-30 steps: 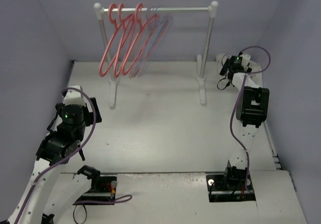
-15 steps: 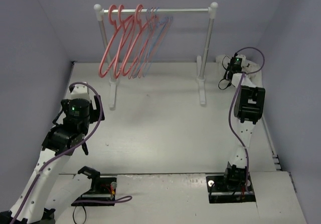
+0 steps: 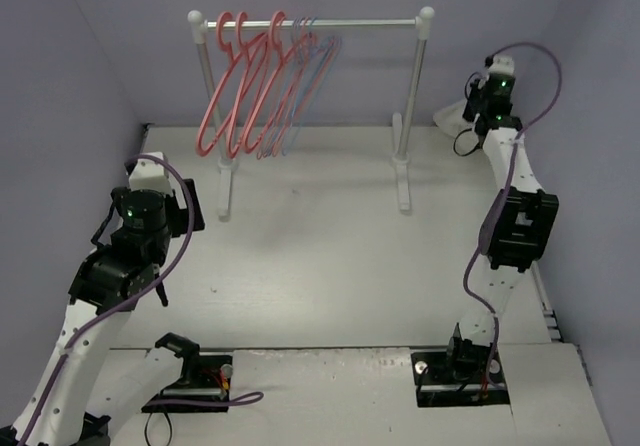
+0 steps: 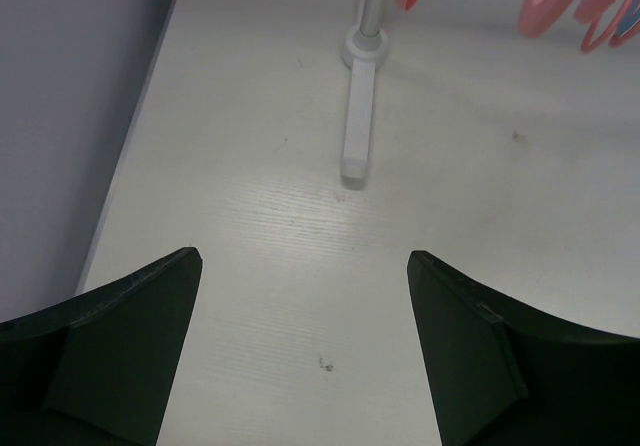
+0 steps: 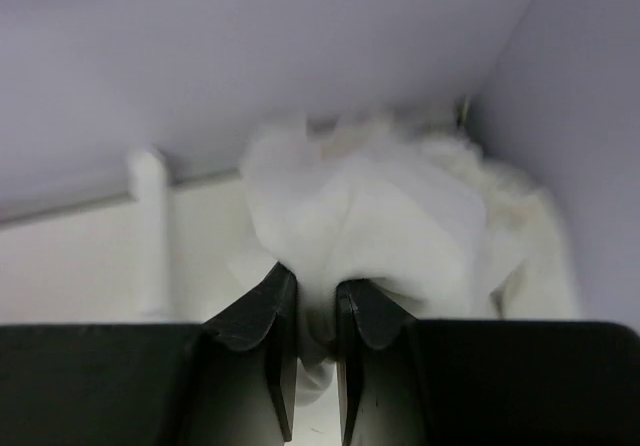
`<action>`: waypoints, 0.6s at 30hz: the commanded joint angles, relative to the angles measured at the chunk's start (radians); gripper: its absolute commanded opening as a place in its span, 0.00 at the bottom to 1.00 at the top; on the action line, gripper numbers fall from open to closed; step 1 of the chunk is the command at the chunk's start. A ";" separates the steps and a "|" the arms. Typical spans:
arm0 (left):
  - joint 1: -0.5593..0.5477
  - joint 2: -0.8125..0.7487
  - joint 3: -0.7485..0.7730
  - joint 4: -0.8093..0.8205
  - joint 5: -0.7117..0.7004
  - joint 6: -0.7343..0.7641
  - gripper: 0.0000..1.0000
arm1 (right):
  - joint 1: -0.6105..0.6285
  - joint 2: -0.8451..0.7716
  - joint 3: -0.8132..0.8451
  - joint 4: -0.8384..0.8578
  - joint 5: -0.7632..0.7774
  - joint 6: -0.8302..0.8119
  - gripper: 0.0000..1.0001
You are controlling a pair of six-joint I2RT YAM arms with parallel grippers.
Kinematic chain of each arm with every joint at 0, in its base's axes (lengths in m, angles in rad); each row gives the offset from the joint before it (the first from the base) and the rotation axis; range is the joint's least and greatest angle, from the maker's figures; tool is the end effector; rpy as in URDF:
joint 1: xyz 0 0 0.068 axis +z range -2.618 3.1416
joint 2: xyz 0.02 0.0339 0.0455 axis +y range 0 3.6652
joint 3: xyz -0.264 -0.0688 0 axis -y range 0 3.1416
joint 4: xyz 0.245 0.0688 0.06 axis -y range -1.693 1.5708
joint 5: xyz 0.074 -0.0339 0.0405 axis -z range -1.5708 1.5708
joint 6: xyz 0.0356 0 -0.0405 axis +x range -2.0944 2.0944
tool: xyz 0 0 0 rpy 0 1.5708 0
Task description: Place the t-shirt on the hanger
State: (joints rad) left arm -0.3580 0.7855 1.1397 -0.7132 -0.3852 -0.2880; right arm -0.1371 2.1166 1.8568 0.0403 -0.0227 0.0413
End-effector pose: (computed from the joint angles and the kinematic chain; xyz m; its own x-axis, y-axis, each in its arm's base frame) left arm 0.1381 -0.0374 0.4039 -0.3142 -0.1635 -0.9352 -0.0980 0.9854 -0.1394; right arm 0.5115 -0.0697 0.3103 -0.2108 0.0707 -0.9750 0.1235 0.9913 0.0452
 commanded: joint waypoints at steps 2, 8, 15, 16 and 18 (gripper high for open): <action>0.005 0.019 0.088 0.059 0.051 0.024 0.80 | 0.018 -0.480 0.023 0.121 -0.159 -0.051 0.00; 0.005 0.008 0.106 0.055 0.058 0.072 0.80 | 0.064 -0.726 -0.092 0.115 -0.320 -0.041 0.00; 0.005 -0.020 0.117 0.057 0.122 0.070 0.80 | 0.356 -0.799 -0.124 0.118 -0.520 0.028 0.03; 0.005 -0.024 0.115 0.058 0.138 0.069 0.80 | 0.390 -0.791 -0.135 0.116 -0.523 0.030 0.04; 0.004 -0.032 0.108 0.058 0.169 0.066 0.80 | 0.477 -0.779 -0.166 0.117 -0.527 0.045 0.04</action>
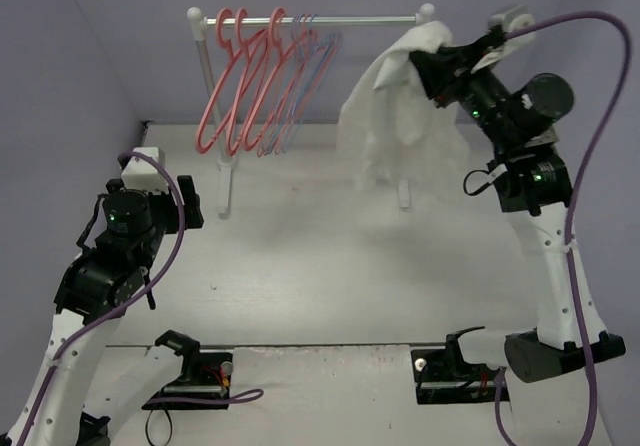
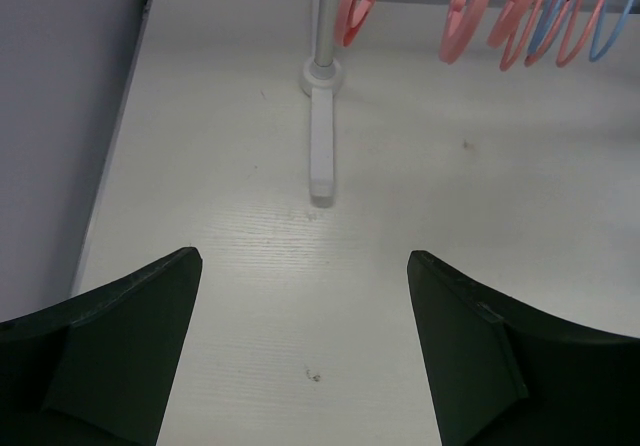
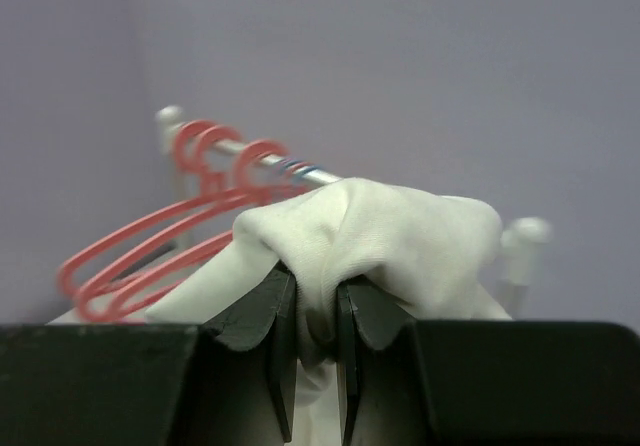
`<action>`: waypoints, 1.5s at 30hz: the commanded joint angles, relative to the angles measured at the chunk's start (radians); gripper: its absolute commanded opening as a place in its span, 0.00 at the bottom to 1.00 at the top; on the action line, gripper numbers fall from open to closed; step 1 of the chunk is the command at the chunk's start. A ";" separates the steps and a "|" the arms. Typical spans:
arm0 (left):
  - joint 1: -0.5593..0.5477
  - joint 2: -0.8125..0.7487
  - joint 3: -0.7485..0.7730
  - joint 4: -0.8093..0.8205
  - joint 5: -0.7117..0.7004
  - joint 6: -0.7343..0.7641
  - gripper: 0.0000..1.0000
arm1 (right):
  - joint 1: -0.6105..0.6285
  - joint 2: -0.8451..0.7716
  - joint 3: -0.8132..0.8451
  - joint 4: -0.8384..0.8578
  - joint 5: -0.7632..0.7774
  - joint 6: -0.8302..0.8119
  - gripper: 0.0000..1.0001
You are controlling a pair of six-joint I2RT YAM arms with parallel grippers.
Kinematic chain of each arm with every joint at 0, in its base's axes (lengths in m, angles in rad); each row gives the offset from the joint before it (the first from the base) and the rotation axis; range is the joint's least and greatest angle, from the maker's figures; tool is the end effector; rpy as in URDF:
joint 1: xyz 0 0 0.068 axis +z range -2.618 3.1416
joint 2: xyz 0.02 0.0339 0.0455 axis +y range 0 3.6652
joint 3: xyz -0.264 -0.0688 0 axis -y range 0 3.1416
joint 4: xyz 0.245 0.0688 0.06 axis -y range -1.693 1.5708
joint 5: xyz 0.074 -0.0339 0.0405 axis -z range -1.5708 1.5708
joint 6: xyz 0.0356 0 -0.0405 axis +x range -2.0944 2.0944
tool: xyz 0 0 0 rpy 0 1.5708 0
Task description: Place the t-shirt on the hanger
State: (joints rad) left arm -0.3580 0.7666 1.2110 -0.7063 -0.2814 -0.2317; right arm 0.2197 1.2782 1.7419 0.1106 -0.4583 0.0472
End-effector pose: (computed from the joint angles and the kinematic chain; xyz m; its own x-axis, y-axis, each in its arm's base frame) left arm 0.1250 -0.0362 0.4281 -0.2556 -0.1399 -0.9566 0.0274 0.9880 -0.1518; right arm 0.2162 0.0644 0.5871 0.5033 0.1557 -0.8500 -0.5824 0.7878 -0.2005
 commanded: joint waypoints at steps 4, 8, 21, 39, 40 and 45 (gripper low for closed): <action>0.005 -0.028 0.024 0.050 0.134 0.003 0.80 | 0.214 0.067 -0.157 0.049 -0.134 0.064 0.04; 0.004 -0.037 0.000 0.052 0.215 -0.011 0.80 | 0.240 0.014 -0.351 0.049 -0.178 0.062 0.08; -0.026 0.064 -0.303 0.263 0.457 -0.143 0.80 | 0.238 -0.276 -0.930 -0.061 0.116 0.168 0.71; -0.114 0.705 -0.117 0.533 0.620 0.113 0.80 | 0.218 -0.224 -0.947 -0.104 0.065 0.047 0.66; -0.114 0.735 -0.105 0.536 0.639 0.105 0.80 | 0.217 -0.225 -0.949 -0.104 0.063 0.045 0.66; -0.113 0.816 -0.093 0.539 0.667 0.066 0.80 | 0.212 -0.225 -0.953 -0.106 0.066 0.033 0.66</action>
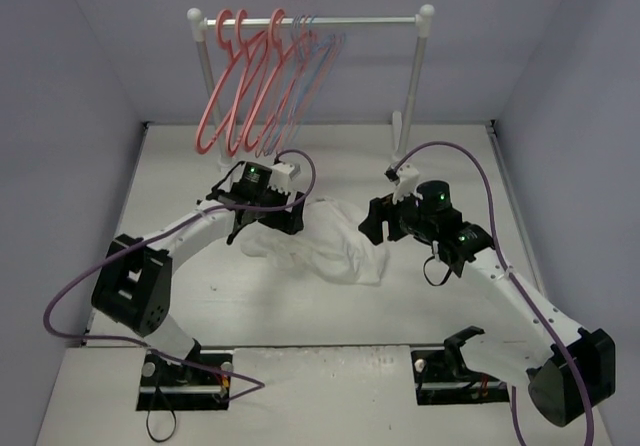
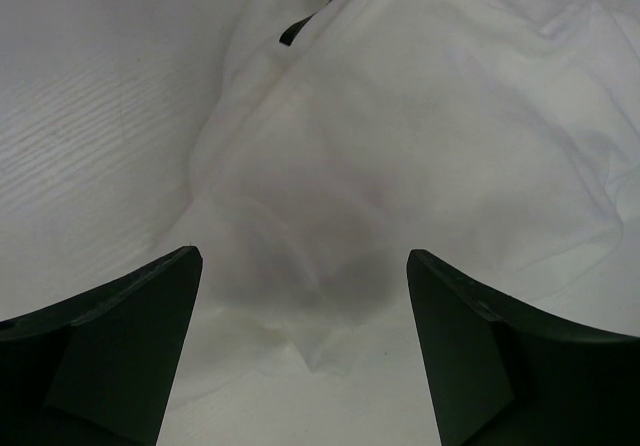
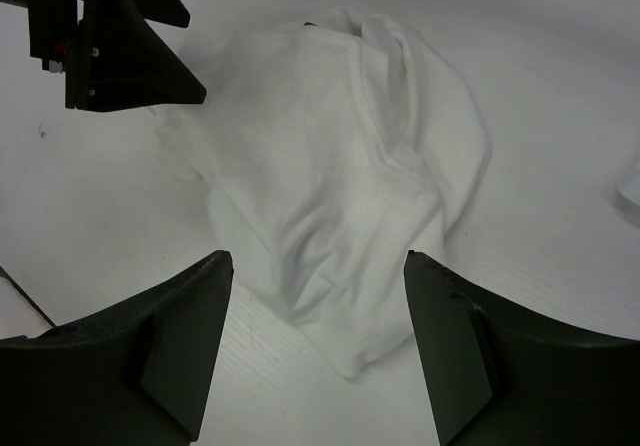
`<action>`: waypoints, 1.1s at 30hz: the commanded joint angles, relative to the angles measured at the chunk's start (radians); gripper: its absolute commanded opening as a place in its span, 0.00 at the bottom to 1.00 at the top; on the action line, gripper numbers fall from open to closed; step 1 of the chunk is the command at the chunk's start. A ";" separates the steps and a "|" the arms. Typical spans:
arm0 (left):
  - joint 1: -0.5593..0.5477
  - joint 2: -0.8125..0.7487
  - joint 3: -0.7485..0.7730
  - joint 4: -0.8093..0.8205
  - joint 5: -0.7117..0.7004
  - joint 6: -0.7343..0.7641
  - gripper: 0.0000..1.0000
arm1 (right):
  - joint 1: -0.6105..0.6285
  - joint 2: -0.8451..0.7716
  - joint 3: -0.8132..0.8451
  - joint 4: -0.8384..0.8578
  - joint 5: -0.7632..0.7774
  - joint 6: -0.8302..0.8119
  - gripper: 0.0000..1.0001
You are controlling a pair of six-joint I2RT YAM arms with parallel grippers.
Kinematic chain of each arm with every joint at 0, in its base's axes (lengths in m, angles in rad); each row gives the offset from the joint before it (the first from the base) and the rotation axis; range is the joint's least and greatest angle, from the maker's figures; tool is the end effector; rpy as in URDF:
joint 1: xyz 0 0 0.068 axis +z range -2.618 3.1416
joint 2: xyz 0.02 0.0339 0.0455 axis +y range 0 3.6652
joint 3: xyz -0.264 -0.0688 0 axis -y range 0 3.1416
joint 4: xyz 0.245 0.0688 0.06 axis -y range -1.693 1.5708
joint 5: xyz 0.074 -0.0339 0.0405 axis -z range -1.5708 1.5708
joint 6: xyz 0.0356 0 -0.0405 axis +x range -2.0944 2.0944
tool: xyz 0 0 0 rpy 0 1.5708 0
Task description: Place the t-shirt on the hanger
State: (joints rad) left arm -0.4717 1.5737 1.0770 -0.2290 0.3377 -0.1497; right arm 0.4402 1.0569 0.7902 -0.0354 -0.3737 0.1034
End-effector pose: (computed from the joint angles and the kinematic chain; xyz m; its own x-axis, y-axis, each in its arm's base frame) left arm 0.3022 -0.1674 0.2421 -0.6814 0.1896 -0.7069 0.5541 0.7647 -0.3290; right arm 0.2158 0.1160 0.3048 -0.3412 -0.0545 -0.9384 -0.6804 0.7031 0.2066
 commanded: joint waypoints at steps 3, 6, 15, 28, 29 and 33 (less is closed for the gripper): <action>-0.001 0.022 0.025 0.079 0.014 -0.043 0.80 | -0.009 0.012 0.003 0.041 -0.017 -0.034 0.66; 0.000 0.039 0.013 0.112 -0.007 -0.086 0.79 | -0.009 0.044 0.011 0.042 -0.021 -0.047 0.66; -0.038 0.102 -0.022 0.136 -0.008 -0.151 0.17 | -0.008 0.129 0.056 0.045 -0.031 -0.073 0.64; -0.065 -0.206 -0.227 0.162 -0.210 -0.225 0.00 | -0.004 0.318 0.159 0.099 -0.049 -0.083 0.50; -0.065 -0.243 -0.244 0.154 -0.234 -0.220 0.00 | -0.003 0.333 0.164 0.100 -0.050 -0.080 0.50; -0.065 -0.307 -0.283 0.122 -0.274 -0.209 0.00 | -0.003 0.395 0.154 0.119 -0.053 -0.066 0.50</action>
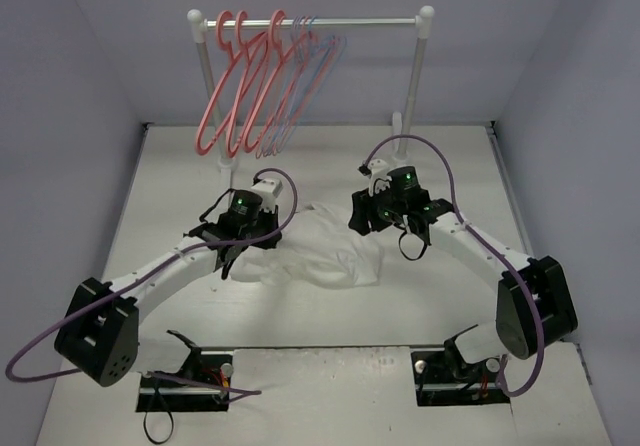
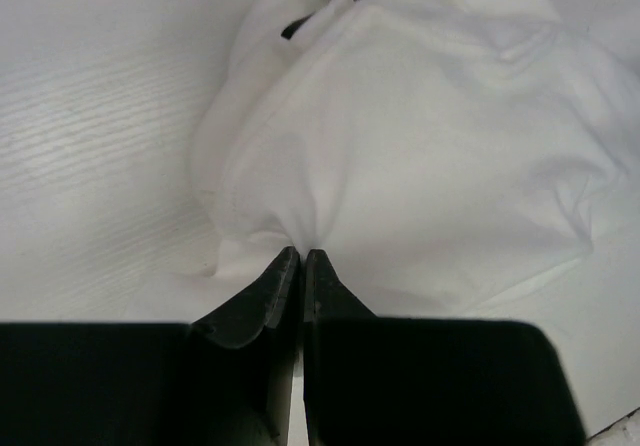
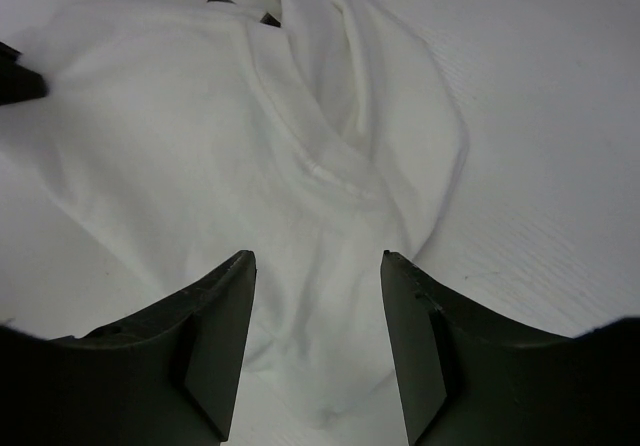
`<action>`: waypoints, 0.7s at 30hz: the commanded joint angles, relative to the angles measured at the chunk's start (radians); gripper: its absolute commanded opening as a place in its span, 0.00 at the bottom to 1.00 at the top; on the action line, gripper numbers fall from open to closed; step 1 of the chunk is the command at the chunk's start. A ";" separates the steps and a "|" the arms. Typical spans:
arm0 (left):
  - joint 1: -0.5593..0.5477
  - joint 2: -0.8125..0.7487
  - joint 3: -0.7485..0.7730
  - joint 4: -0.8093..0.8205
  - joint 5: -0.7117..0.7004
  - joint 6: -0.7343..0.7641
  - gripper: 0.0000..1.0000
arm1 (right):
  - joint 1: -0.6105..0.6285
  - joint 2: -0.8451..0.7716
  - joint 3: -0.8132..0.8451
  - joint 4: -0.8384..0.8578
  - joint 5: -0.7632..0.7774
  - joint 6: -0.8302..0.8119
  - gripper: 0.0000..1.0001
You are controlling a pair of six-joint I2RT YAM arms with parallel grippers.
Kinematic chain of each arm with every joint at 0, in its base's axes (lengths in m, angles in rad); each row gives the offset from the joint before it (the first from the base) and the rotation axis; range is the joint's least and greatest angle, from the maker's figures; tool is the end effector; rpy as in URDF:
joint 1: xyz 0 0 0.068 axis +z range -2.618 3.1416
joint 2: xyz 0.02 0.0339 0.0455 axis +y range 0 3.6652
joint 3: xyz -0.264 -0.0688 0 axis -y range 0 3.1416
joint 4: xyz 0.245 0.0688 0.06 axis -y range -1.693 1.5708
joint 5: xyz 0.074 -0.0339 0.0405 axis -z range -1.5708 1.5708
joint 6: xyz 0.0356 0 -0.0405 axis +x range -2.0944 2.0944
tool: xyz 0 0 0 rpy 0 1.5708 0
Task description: Place the t-shirt on the hanger
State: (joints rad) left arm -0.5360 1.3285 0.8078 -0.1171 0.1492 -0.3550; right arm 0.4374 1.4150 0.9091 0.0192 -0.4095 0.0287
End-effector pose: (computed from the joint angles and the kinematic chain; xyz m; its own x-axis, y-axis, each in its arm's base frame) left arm 0.2439 -0.1510 0.2349 -0.6912 0.0108 -0.7225 0.3919 0.8457 -0.3622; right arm 0.2809 0.1470 0.2582 -0.4438 -0.1785 -0.8782 -0.6949 0.6873 0.2115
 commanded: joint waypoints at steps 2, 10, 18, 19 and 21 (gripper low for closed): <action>-0.001 -0.068 -0.032 0.008 -0.080 -0.017 0.00 | 0.000 0.075 0.032 0.072 -0.028 0.010 0.50; -0.001 -0.108 -0.075 -0.002 -0.078 -0.068 0.00 | 0.004 0.222 0.034 0.144 -0.064 0.005 0.49; -0.001 -0.149 -0.096 -0.032 -0.086 -0.085 0.01 | 0.009 0.281 0.032 0.176 -0.092 -0.018 0.27; -0.001 -0.146 -0.089 -0.036 -0.084 -0.072 0.04 | 0.010 0.274 0.029 0.180 -0.091 -0.018 0.19; -0.001 -0.139 -0.058 -0.042 -0.076 -0.048 0.22 | 0.015 0.260 0.021 0.180 -0.088 -0.018 0.10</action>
State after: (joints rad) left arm -0.5365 1.2026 0.6918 -0.1594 0.0830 -0.4257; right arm 0.4410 1.7147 0.9092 0.1370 -0.4750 0.0229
